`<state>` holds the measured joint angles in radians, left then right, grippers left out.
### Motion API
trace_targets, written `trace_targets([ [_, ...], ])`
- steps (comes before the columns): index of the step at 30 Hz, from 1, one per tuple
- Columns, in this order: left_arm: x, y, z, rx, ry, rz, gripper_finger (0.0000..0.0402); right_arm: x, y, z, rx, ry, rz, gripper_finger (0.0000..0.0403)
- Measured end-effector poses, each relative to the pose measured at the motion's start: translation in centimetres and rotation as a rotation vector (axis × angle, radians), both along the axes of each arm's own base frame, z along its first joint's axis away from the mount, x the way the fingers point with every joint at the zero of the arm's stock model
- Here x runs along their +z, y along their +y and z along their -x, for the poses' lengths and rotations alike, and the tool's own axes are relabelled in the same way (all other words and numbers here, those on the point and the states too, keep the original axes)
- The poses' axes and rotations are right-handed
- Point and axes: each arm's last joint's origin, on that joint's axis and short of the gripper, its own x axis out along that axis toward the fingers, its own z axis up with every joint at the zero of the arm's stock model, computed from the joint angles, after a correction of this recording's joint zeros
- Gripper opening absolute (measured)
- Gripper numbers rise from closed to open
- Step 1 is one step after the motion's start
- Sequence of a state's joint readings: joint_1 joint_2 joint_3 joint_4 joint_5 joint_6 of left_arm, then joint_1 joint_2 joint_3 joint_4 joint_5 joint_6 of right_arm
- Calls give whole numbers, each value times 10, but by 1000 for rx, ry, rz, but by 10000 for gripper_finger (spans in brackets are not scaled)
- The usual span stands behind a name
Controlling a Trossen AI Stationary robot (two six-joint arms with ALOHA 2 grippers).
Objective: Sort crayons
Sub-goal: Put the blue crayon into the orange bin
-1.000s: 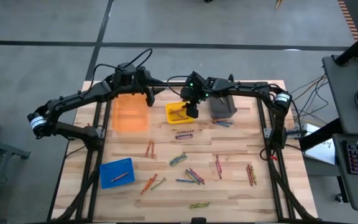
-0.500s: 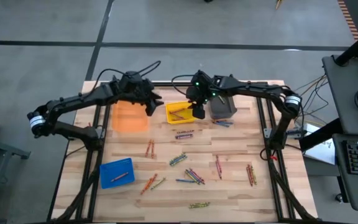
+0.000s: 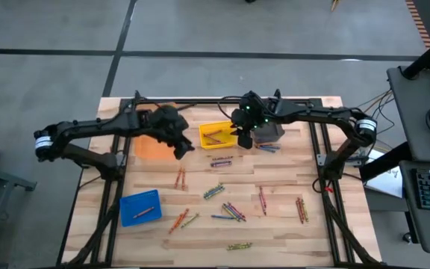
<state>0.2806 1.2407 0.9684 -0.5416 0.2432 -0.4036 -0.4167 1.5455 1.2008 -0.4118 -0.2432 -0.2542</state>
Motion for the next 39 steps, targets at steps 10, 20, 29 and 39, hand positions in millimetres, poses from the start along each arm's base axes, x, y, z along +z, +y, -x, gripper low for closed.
trace_targets([
  [10, -1, -43, -9, -140, 11, -124, 152, -7, 22, 16, 11, 1, -31, 125],
  [20, -10, -68, -29, -176, -23, -318, 152, -8, 60, 37, -6, 9, -140, 123],
  [29, -24, -77, -43, -224, -21, -338, 152, -4, 94, 57, -250, 183, -441, 123],
  [39, -34, -87, -51, -252, -2, -329, 152, -12, 130, 65, -462, 419, -609, 123],
])
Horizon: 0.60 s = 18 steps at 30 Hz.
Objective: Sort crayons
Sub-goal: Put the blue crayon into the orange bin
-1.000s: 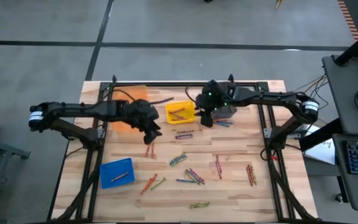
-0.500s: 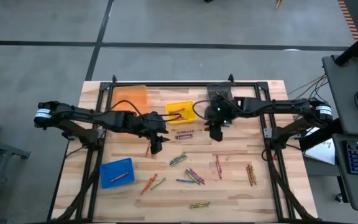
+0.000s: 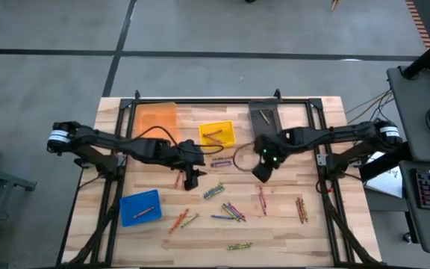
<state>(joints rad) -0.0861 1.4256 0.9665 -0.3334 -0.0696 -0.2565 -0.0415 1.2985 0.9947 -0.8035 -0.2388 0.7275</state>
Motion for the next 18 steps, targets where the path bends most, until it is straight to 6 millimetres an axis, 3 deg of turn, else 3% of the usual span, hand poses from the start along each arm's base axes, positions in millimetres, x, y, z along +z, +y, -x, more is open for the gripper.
trace_targets([
  [5, -4, -12, -3, -40, 0, -2, 152, -7, 21, 4, -28, 106, -9, 123],
  [18, -6, -41, -6, -138, -49, 1, 152, -21, 70, 1, -59, 173, -9, 123],
])
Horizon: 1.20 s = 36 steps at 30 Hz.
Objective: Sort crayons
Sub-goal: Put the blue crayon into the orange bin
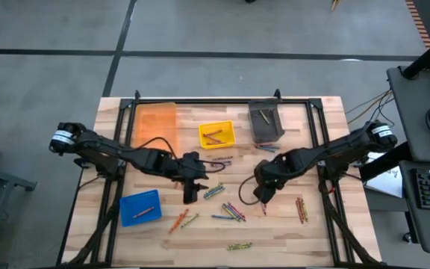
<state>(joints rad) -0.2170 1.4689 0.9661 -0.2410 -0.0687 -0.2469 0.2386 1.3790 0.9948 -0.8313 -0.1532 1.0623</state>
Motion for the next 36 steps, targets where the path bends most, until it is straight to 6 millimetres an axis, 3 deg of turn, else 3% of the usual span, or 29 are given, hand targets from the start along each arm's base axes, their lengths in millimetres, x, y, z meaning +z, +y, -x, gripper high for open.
trace_targets([
  [8, -6, -41, -9, -123, -111, 20, 152, 2, 28, 7, 87, -3, -6, 123],
  [13, -27, -63, -22, -170, -159, 2, 152, 2, 40, 12, 135, -6, 3, 123],
  [20, -68, -72, -40, -183, -143, -18, 152, 2, 41, 13, 140, -17, 33, 123],
  [36, -116, -89, -40, -148, -32, -70, 152, 2, 41, 12, 134, -58, 137, 123],
])
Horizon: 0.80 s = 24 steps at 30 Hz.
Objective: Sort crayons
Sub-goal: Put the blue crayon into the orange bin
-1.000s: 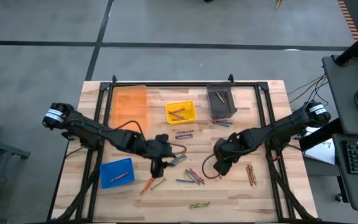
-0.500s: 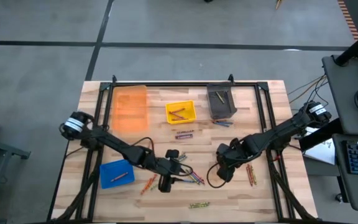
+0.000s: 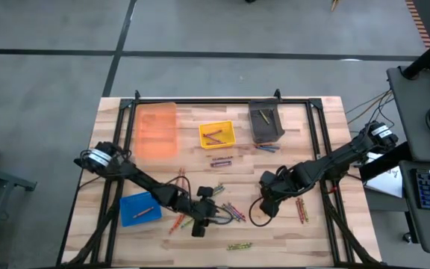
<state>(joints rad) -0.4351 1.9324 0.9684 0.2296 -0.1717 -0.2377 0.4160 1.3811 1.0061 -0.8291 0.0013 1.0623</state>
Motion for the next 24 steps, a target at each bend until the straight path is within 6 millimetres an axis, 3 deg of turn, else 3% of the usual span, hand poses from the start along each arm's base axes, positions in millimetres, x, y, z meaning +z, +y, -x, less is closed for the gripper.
trace_targets([
  [14, -25, -8, -3, 35, -2, -4, 146, 1, 2, 1, 3, -70, 153, 123],
  [19, -25, -11, -1, 52, -11, -29, 103, 1, 3, 2, 4, -84, 182, 123],
  [24, -26, -11, -1, 58, -2, -29, 34, 1, 4, 2, 6, -87, 182, 123],
])
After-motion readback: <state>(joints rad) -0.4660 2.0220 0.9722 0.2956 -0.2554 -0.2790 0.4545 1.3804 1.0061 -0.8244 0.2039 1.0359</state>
